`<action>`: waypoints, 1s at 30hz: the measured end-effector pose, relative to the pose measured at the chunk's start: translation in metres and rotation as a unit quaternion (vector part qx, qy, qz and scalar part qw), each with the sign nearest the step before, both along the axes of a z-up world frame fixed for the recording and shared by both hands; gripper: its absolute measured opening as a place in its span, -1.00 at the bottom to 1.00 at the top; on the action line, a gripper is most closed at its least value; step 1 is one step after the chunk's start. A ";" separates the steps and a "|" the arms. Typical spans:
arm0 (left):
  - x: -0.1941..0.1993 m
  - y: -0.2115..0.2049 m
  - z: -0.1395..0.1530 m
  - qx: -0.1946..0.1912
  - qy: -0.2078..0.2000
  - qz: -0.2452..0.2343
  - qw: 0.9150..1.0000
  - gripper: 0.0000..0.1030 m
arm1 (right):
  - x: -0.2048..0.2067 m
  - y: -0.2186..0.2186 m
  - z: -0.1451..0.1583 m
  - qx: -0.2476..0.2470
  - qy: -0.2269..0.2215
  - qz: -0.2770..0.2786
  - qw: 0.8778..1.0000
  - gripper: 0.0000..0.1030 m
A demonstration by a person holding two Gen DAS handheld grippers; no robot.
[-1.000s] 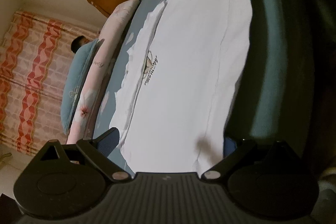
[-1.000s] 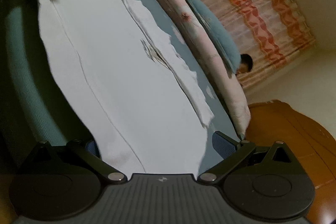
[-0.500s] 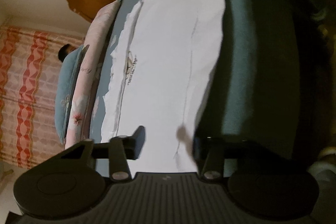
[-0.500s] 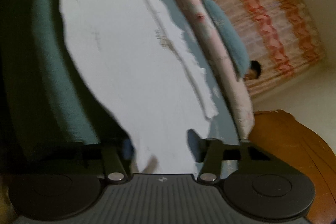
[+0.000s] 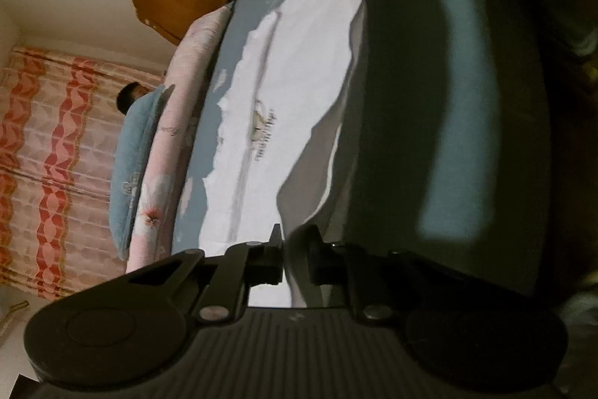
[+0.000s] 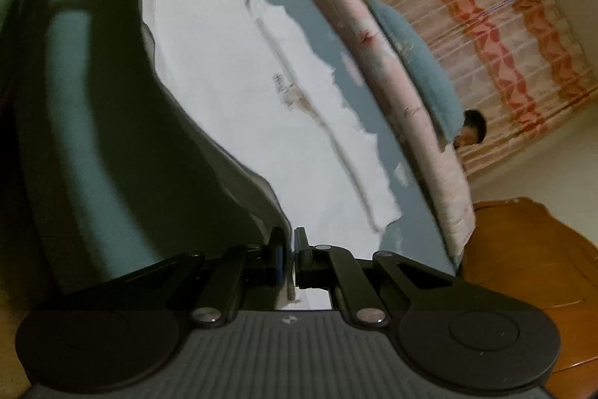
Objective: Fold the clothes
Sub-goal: 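Close both grippers on the shirt's long side edge, then lift the gripped side edge with both grippers and fold it over the body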
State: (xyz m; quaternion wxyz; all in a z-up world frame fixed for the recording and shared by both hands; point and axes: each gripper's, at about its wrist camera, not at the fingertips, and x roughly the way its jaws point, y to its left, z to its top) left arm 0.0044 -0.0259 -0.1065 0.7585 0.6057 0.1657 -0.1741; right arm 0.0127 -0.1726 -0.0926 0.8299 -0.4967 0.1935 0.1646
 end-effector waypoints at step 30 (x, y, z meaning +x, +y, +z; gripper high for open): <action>0.226 0.006 0.024 -0.045 -0.084 0.041 0.995 -0.86 | 0.223 0.015 0.021 -0.007 -0.084 -0.019 0.996 -0.90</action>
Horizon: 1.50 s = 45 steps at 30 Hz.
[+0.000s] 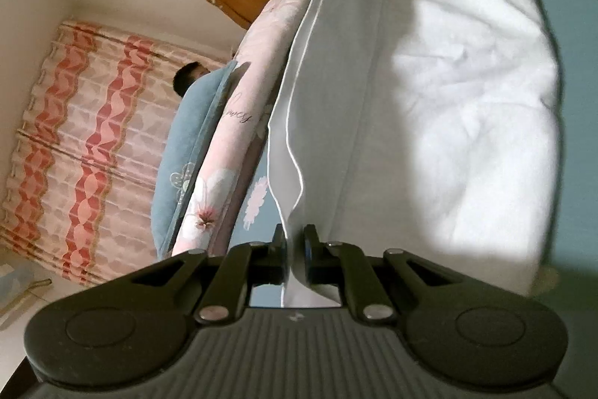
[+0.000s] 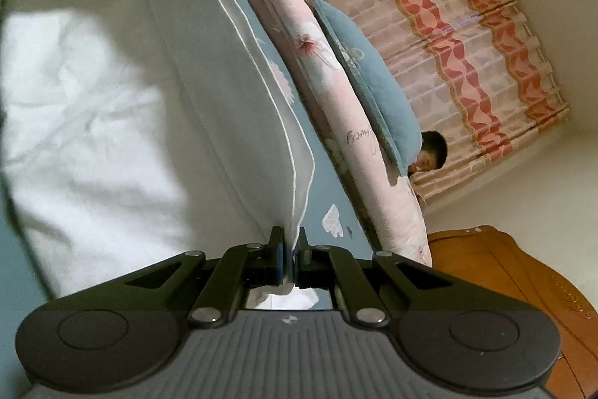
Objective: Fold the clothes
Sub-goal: 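Lift the gripped side edge with both grippers and fold it over the body, then open both grippers and release the folded side edge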
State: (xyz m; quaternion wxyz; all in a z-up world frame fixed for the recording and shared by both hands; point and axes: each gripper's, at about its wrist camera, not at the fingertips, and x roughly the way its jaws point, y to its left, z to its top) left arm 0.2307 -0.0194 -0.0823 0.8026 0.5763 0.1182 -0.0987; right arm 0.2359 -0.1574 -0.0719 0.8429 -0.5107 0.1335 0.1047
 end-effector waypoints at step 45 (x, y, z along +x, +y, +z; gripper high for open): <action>0.116 0.076 0.036 -0.293 0.126 0.100 0.943 0.34 | 0.166 -0.084 0.042 0.309 0.161 -0.031 0.937 0.38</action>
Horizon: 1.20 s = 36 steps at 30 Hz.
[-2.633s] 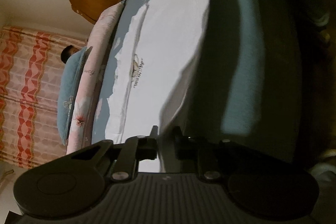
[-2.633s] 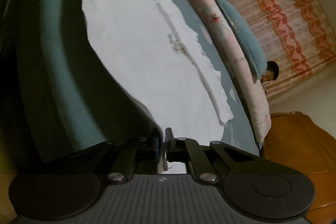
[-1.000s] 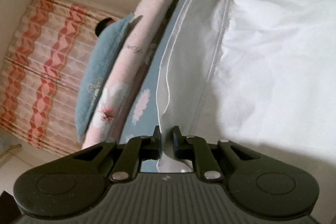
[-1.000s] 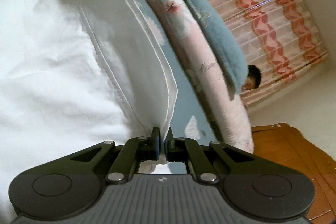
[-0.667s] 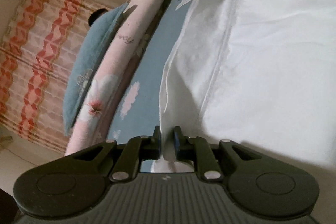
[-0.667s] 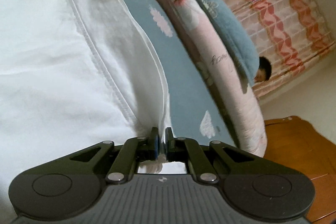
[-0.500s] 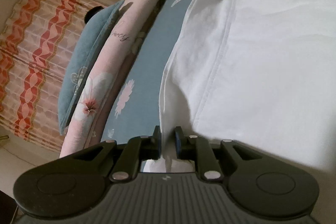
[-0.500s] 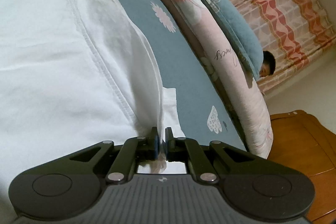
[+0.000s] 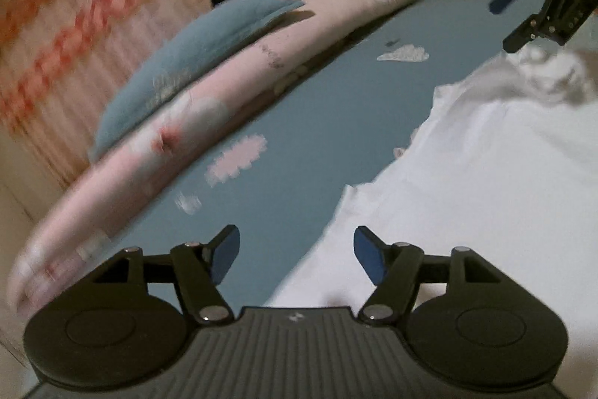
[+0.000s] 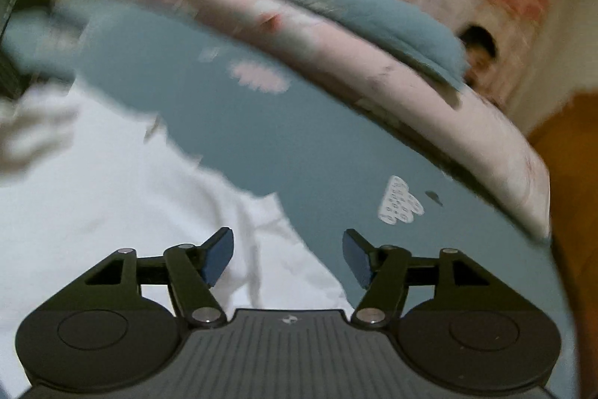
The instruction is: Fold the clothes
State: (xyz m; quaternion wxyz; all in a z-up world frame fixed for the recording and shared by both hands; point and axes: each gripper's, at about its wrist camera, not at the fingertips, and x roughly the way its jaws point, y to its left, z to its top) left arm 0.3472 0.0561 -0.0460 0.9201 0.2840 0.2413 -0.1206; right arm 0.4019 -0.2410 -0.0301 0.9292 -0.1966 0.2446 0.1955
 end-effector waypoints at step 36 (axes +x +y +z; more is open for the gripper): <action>-0.096 0.011 -0.031 -0.066 0.112 -0.026 0.991 0.45 | -0.098 -0.114 -0.040 0.188 0.168 -0.090 0.964 -0.22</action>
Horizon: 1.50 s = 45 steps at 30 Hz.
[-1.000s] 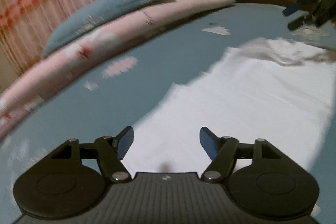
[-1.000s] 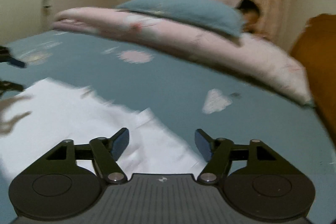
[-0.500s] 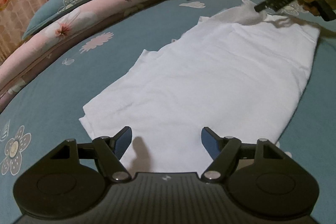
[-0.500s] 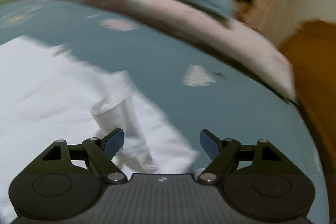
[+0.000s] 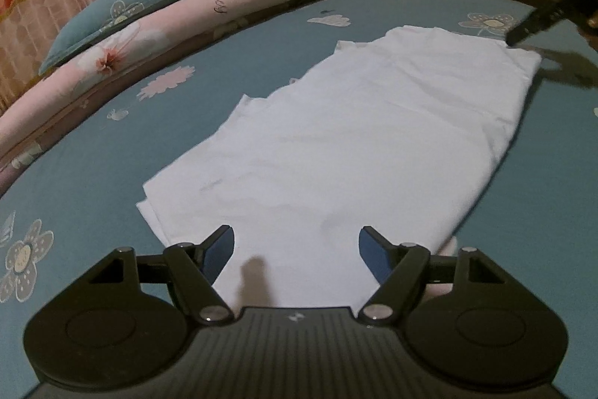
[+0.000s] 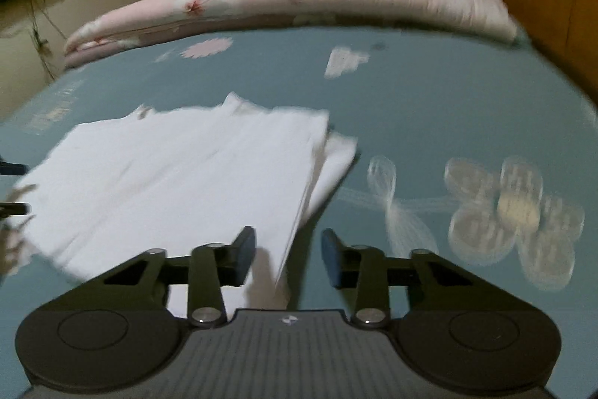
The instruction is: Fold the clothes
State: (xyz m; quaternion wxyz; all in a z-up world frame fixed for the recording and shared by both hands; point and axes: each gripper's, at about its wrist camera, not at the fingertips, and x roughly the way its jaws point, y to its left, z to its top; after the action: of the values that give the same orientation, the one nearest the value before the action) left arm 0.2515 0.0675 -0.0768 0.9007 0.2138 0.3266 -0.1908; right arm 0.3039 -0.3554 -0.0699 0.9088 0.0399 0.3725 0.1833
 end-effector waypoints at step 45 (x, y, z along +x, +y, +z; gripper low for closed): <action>-0.020 -0.013 0.000 0.025 0.018 -0.045 0.999 0.45 | -0.036 -0.026 -0.003 -0.016 0.064 0.054 0.996 -0.97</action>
State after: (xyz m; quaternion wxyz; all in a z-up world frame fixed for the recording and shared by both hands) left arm 0.2311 0.0543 -0.0769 0.8797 0.2468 0.3373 -0.2268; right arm 0.2678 -0.3813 -0.0734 0.8723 0.0170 0.4347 0.2232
